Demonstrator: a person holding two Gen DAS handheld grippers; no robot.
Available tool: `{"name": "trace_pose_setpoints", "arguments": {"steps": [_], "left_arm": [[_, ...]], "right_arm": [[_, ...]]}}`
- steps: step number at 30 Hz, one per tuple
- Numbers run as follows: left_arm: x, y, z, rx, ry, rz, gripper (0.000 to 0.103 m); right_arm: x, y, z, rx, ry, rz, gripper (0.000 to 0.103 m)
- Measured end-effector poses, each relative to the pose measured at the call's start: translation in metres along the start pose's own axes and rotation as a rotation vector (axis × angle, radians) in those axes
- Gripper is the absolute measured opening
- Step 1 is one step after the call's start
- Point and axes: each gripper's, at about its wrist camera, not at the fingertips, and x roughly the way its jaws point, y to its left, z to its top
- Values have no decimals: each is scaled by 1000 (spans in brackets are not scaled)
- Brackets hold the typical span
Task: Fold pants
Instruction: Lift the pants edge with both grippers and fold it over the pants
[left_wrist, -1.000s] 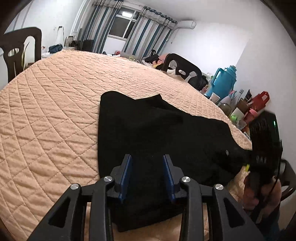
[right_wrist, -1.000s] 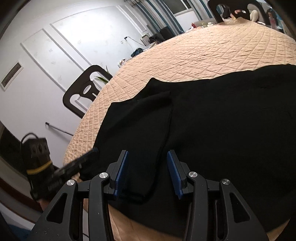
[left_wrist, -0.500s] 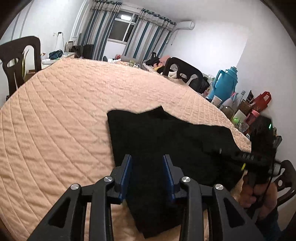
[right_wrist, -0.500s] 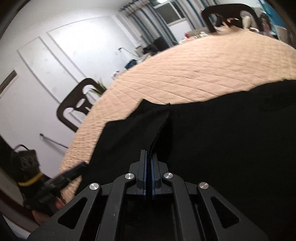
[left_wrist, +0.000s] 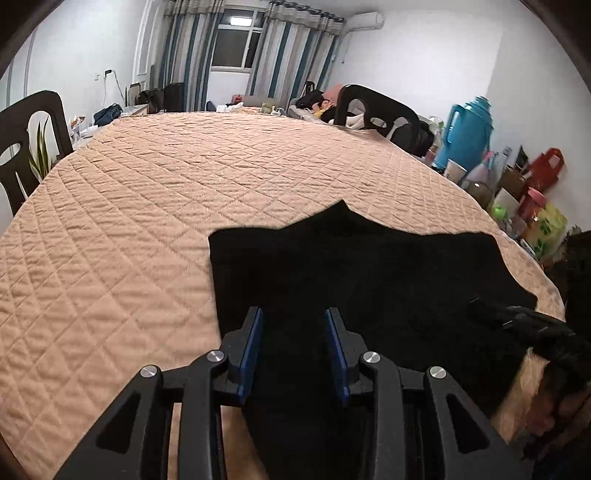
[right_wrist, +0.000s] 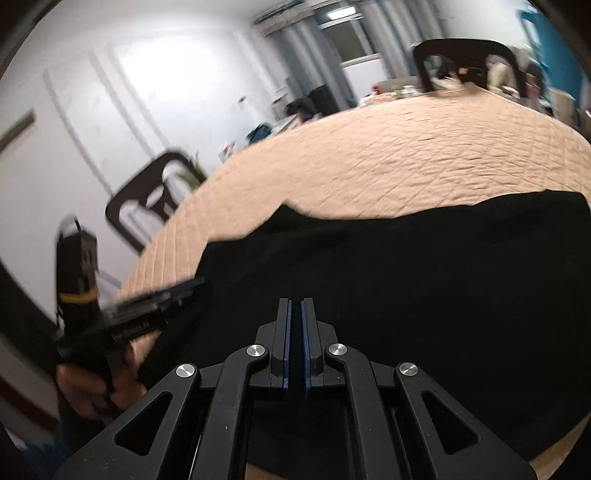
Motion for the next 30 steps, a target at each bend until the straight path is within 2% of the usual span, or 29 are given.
{"name": "trace_pose_setpoints", "arguments": {"steps": [2,3,8,10,13,19,24,30], "left_arm": [[-11,1,-10,-4,-3,-21,37],[-17,1,-17,-3,-4,-14,37],[-33,-8,-42,30,-40,31,38],[-34,-14,-49,57,-82,74,38],[-35,-25,-53,92,-96,137,39],[-38,-16,-57,49,-125,105,40],[-36,-17,-43,47,-82,122,40],[-26,-15,-4,57,-88,144,40]], "right_arm": [[12,1,-11,-44,72,-23,4],[8,1,-15,-56,38,-22,4],[-5,10,-26,-101,8,-72,7],[-4,11,-35,-122,6,-73,9],[-10,10,-40,-123,-14,-74,9],[-14,9,-41,-140,-21,-101,9],[-12,15,-28,-155,-22,-130,10],[14,29,26,-192,-38,-156,10]]}}
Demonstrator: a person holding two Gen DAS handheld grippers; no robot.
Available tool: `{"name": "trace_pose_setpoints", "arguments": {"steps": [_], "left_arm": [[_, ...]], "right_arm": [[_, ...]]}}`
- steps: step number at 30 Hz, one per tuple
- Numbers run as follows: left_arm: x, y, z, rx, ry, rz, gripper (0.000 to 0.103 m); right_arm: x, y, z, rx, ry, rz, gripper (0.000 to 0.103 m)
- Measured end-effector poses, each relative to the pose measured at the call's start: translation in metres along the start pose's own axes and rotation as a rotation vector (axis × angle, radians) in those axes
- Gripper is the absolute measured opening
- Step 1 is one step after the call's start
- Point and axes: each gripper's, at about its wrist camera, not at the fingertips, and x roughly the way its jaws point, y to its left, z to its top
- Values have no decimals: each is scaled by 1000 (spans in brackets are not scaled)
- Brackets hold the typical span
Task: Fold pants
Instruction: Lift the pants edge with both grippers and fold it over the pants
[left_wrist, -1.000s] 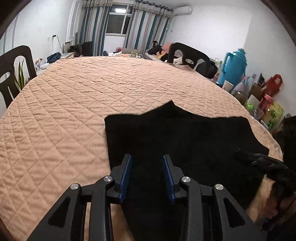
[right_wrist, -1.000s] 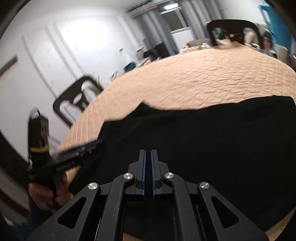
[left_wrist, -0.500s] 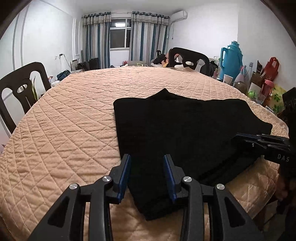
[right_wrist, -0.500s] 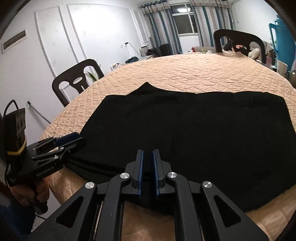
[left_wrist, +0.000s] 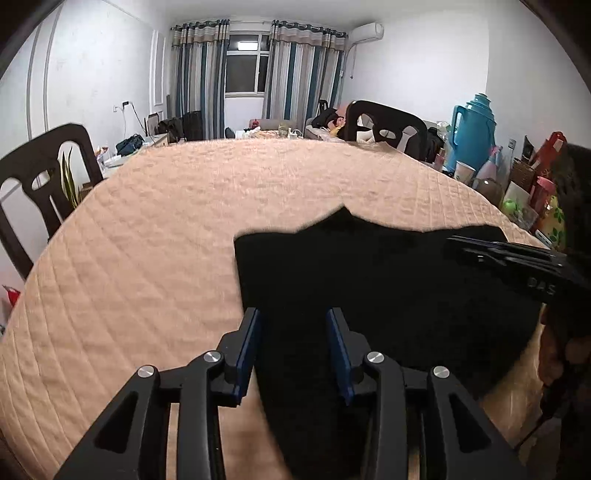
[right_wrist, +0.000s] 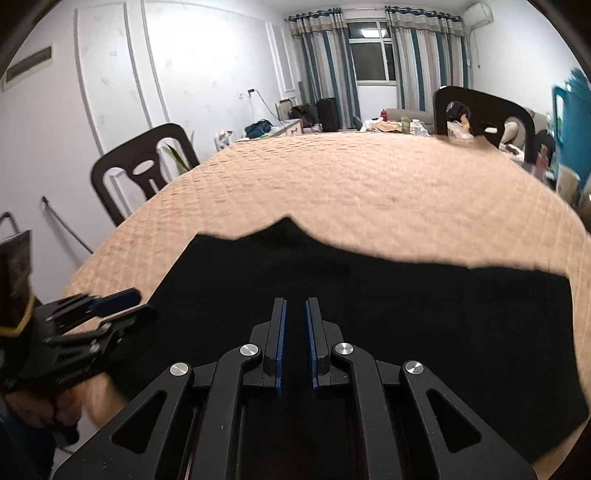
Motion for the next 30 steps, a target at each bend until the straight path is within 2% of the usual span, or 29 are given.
{"name": "trace_pose_setpoints", "arguments": {"steps": [4,6,9,10,16,18,22,25,27,30], "left_arm": [[20,3,22,-11,20,38,40],[31,2,25,4,38,41,40],[51,4,20,-6,112,33,40],[50,3,19,-3,99,32,41],[31,6,9,-11,85,32,42],[22,5,3,-17,79,23,42],[8,0,-8,-18,60,14,42],[6,-3,-22,-13,58,9,42],[1,-7,-30,11,25,34,45],[-5,-6,-35,-6,28,38,48]], "right_arm": [[34,-3,28,34,50,20,10],[46,-4,31,30,72,-1,11],[74,-14,31,67,177,-35,13],[75,-17,30,77,163,-16,13],[47,-17,15,89,129,6,14],[31,-12,6,77,109,26,15],[-2,5,-25,29,76,10,15],[-7,10,-48,13,91,5,16],[-13,9,-59,-7,41,6,16],[-18,4,-62,26,31,22,16]]}}
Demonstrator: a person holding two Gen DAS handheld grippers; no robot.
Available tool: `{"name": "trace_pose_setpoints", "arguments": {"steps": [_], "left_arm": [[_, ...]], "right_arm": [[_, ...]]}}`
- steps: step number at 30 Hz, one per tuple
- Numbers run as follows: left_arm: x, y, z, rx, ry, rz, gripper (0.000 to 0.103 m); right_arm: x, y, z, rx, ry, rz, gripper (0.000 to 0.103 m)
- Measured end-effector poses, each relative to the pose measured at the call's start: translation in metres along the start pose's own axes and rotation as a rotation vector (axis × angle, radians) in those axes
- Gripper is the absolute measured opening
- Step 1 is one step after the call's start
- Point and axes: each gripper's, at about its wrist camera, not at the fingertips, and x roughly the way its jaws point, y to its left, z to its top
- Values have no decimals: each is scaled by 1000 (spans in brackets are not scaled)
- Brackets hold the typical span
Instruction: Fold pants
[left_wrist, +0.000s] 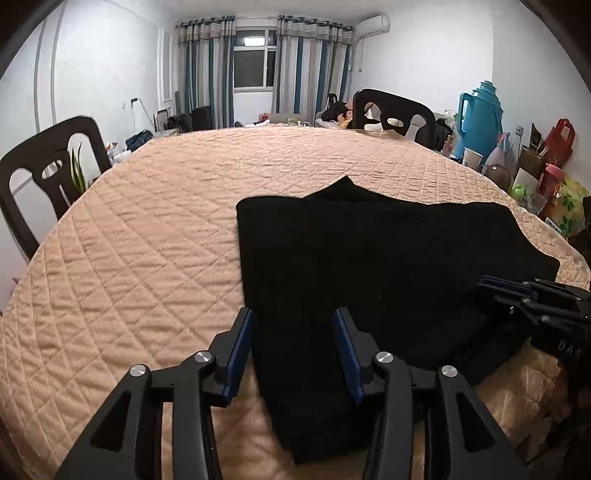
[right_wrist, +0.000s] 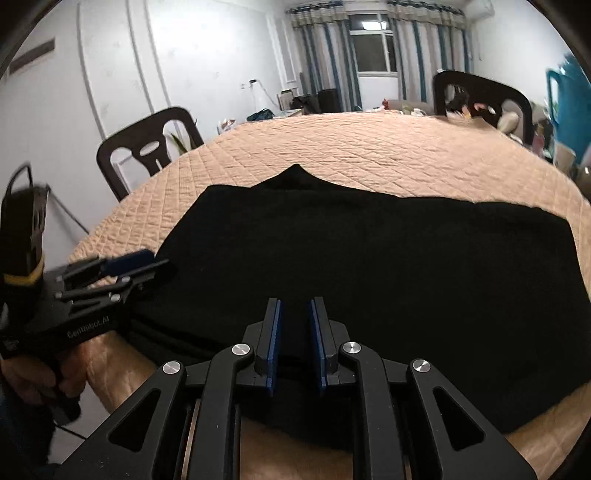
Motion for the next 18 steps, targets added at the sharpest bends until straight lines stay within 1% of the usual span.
{"name": "trace_pose_setpoints", "arguments": {"steps": [4,5,6,7,8,12,15,18], "left_arm": [[-3,6,-5,-20,-3,-27,48],[-3,7,-7,-27,-11,-36,48],[-3,8,-9,-32,-18,-43,48],[-4,8,-9,-34,-21,-47,48],[-4,9,-9,-36,-23,-51,48],[-5,8,-13,-27,-37,-53,48],[-6,10,-16,-30,-44,-63,48],[-8,10,-18,-30,-51,-61,48]], "right_arm": [[-10,-10,-7,33,-16,-3,18],[-12,-15,-9,46,-16,-14,25],[-14,-20,-11,64,-17,-15,27],[-18,-28,-14,91,-30,2,27],[-22,-32,-16,109,-34,1,27],[-39,-49,-20,151,-59,-58,27],[-59,-70,-25,219,-94,-85,28],[-79,-92,-33,305,-129,-138,33]]}}
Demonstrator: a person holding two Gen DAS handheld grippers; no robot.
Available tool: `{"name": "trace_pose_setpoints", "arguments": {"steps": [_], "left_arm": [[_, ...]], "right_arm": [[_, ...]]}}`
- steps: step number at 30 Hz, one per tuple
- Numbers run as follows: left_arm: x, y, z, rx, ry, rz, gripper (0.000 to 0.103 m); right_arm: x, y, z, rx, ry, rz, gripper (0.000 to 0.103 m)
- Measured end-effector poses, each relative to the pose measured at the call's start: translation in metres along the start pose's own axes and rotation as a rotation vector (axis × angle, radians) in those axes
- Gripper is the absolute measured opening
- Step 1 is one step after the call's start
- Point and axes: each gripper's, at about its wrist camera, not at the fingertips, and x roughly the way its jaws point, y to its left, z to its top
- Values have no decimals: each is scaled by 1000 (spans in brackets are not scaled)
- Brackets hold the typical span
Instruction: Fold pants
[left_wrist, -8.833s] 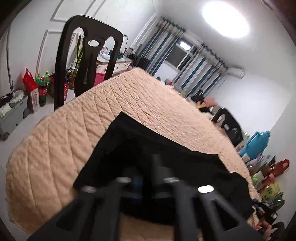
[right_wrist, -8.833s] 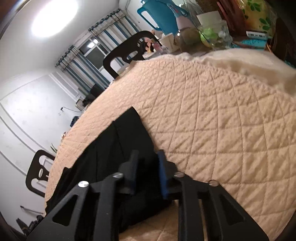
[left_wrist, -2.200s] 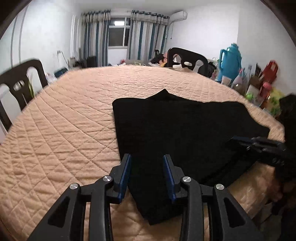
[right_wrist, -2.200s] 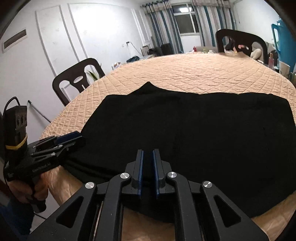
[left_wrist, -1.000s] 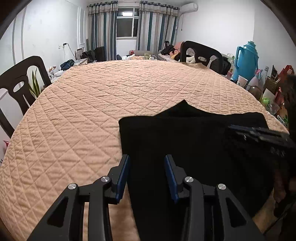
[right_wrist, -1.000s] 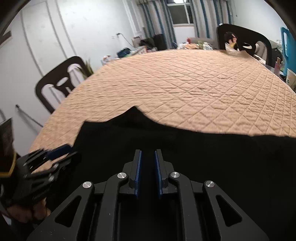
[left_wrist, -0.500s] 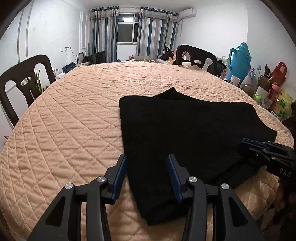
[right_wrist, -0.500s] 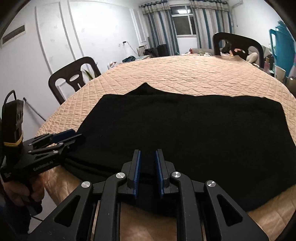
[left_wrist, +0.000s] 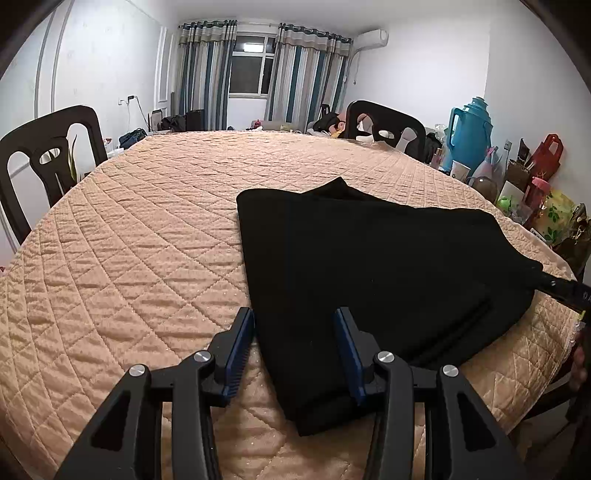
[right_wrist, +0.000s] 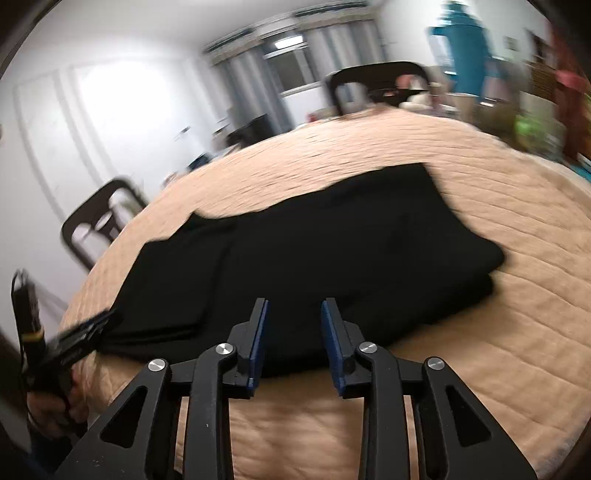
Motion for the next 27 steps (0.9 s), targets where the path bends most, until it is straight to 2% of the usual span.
{"name": "trace_pose_setpoints", "arguments": {"steps": [1,3,4,6,9,13,22,27], "left_arm": [[0,-1,0,2,-1,3,48],[0,-1,0,-3,-1,3,48],[0,0,0,-5,-2,1,48],[0,-1,0,-5,-3,3,48],[0,0,0,-6,-2,5,48],[0,0,2,-12,2,3,48],[2,-1,3,-16,6,0,48],[3,-3,5,-17,20,7,48]], "right_arm": [[-5,-9,-1,32,-11,-14,36],[-15,-27,-4,109,-31,-32,49],[-18,-35,-6,147,-35,-40,50],[-18,-51,-9,217,-22,-68,50],[-17,-61,-9,277,-28,-43,50],[-7,-63,0,295,-27,-52,50],[-10,-78,2,417,-119,12,51],[3,-78,13,406,-101,-22,51]]}}
